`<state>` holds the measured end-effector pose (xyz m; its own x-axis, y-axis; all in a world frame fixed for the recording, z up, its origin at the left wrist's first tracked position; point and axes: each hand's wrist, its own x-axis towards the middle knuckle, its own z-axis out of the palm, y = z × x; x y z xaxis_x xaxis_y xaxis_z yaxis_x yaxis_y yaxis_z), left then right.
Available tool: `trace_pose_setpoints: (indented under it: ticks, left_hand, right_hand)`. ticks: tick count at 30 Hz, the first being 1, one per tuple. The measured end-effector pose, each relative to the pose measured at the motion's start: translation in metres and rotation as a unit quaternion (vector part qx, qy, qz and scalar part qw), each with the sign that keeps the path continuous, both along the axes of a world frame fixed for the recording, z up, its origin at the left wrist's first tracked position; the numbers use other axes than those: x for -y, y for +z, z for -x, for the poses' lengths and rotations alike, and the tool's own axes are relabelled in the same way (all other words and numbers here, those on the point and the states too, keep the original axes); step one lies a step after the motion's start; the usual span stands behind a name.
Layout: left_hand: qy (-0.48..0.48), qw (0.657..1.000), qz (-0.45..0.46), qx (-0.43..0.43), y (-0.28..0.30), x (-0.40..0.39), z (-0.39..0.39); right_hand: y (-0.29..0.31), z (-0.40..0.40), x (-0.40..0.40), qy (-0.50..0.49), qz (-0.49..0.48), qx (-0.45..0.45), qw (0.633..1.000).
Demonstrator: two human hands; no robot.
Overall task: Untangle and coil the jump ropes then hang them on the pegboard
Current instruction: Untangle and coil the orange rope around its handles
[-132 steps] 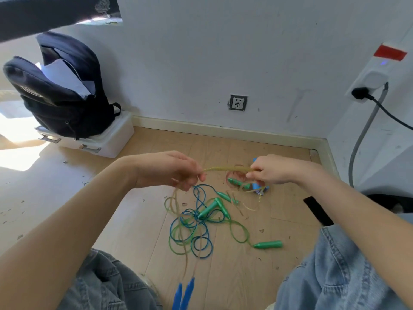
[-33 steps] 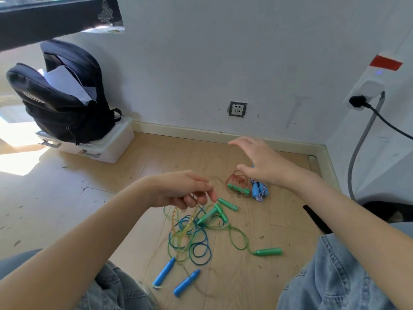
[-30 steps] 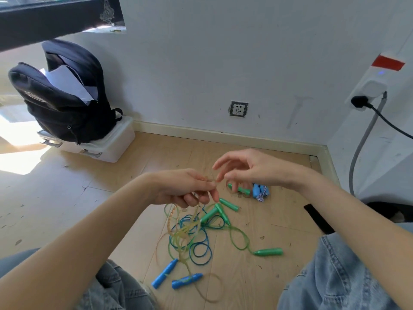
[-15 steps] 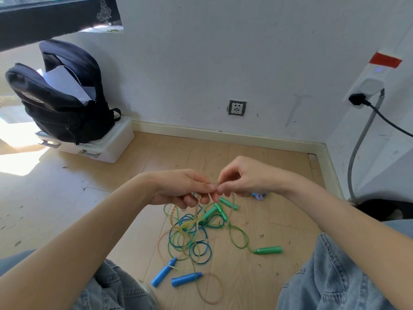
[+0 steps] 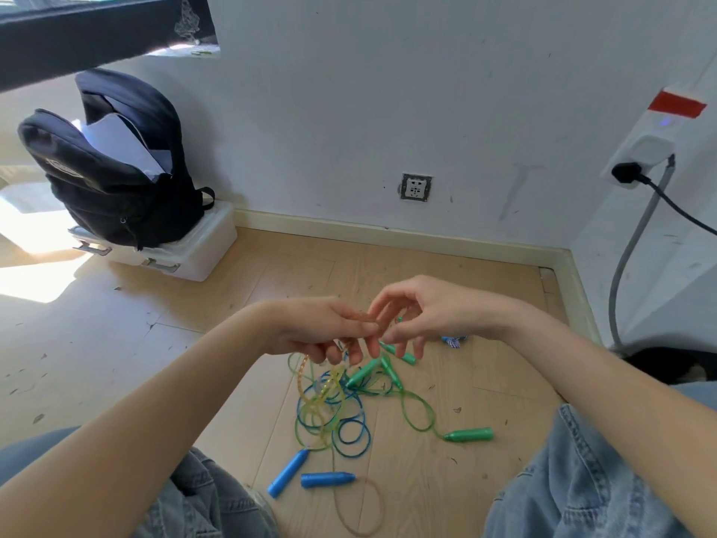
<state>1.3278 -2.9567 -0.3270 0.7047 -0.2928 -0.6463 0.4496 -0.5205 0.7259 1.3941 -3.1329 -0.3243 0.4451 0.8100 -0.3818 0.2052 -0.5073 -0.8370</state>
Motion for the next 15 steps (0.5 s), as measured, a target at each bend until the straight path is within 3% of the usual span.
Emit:
trace_pose_setpoints:
  ticks: [3, 6, 7, 8, 10, 12, 15]
  left_hand:
    - [0.014, 0.999, 0.033, -0.012, 0.0, -0.001, 0.0]
    - [0.002, 0.998, -0.055, -0.008, -0.004, -0.003, 0.002]
    - [-0.002, 0.997, -0.081, -0.007, -0.005, -0.002, 0.003]
    - [0.001, 0.996, -0.087, -0.006, -0.006, -0.002, 0.003]
    - [0.015, 0.998, -0.059, -0.001, -0.005, -0.002, 0.001]
    - [0.025, 1.0, -0.018, 0.0, -0.002, -0.001, 0.0]
    - [0.026, 0.999, 0.021, -0.007, 0.001, -0.001, 0.0]
  right_hand:
    - [0.001, -0.007, 0.0, -0.114, -0.037, 0.07, 0.99]
    - [0.007, -0.035, 0.018, -0.377, -0.071, 0.223, 0.896]
    - [0.009, -0.041, 0.025, -0.399, -0.033, 0.275, 0.874]
    - [0.008, -0.041, 0.028, -0.37, 0.02, 0.312, 0.875]
    - [-0.001, -0.029, 0.022, -0.213, 0.087, 0.322, 0.918]
    - [-0.006, -0.008, 0.007, -0.071, 0.055, 0.283, 0.955]
    - [-0.009, 0.004, -0.006, 0.008, -0.006, 0.185, 0.983]
